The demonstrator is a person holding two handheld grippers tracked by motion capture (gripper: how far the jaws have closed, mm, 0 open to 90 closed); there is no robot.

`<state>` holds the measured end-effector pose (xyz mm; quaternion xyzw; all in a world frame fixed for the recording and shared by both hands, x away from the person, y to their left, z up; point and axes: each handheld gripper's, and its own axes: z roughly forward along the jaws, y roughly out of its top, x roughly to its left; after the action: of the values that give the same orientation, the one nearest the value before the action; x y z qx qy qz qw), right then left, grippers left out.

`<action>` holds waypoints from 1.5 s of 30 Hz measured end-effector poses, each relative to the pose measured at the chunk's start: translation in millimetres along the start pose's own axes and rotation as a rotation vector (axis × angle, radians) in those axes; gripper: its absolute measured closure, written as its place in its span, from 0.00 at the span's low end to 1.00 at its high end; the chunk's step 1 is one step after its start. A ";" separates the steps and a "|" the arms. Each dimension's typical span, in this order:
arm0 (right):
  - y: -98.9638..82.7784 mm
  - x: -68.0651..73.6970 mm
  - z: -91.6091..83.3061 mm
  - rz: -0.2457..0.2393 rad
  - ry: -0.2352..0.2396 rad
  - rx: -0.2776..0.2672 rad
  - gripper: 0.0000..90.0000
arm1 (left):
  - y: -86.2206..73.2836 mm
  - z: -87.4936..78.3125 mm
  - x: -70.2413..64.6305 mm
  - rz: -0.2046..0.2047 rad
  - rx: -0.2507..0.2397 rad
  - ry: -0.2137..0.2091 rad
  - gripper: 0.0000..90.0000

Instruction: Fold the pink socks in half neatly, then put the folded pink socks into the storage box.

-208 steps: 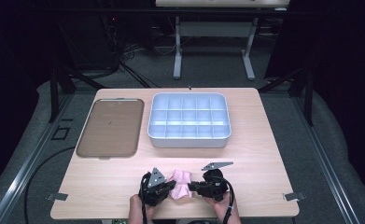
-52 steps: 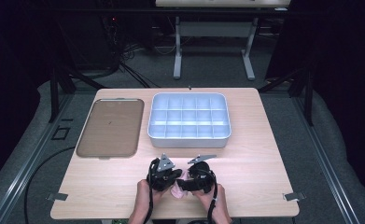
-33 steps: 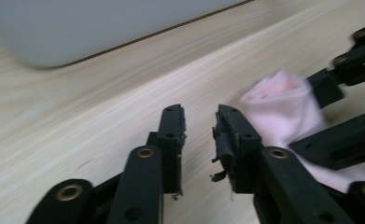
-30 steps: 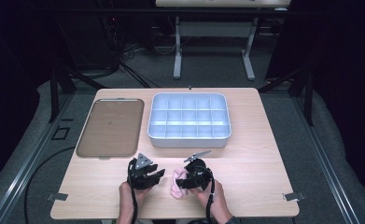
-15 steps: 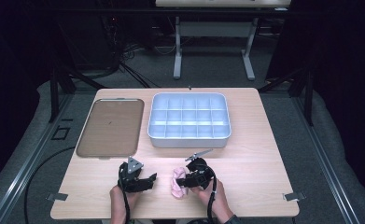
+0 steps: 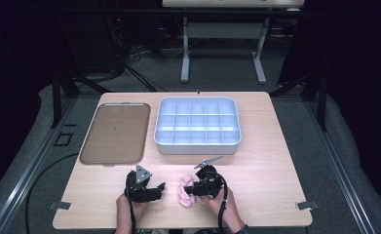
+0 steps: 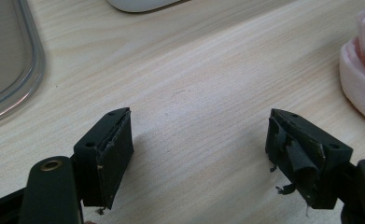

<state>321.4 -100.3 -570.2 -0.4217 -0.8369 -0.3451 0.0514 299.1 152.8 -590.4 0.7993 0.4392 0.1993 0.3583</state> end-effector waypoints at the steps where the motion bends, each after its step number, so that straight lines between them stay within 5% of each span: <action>1: -0.4 -0.2 0.0 -0.006 0.000 -0.003 0.77 | 0.0 -0.1 0.0 0.000 0.001 0.000 0.26; 6: -3.2 5.4 -0.8 -0.037 -0.036 -0.019 0.78 | 0.1 -0.1 -0.1 0.000 0.002 0.003 0.26; 30: -7.6 -1.5 -0.5 0.010 0.011 -0.051 0.78 | 0.4 0.4 -0.3 -0.017 0.001 0.019 0.25; 45: -13.4 -1.6 -2.9 -0.011 0.036 -0.106 0.82 | 0.4 0.5 -0.1 -0.023 0.000 0.024 0.26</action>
<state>311.9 -108.6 -575.8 -0.4128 -0.8187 -0.3969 0.0422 299.6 152.4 -590.5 0.7917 0.4526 0.2048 0.3554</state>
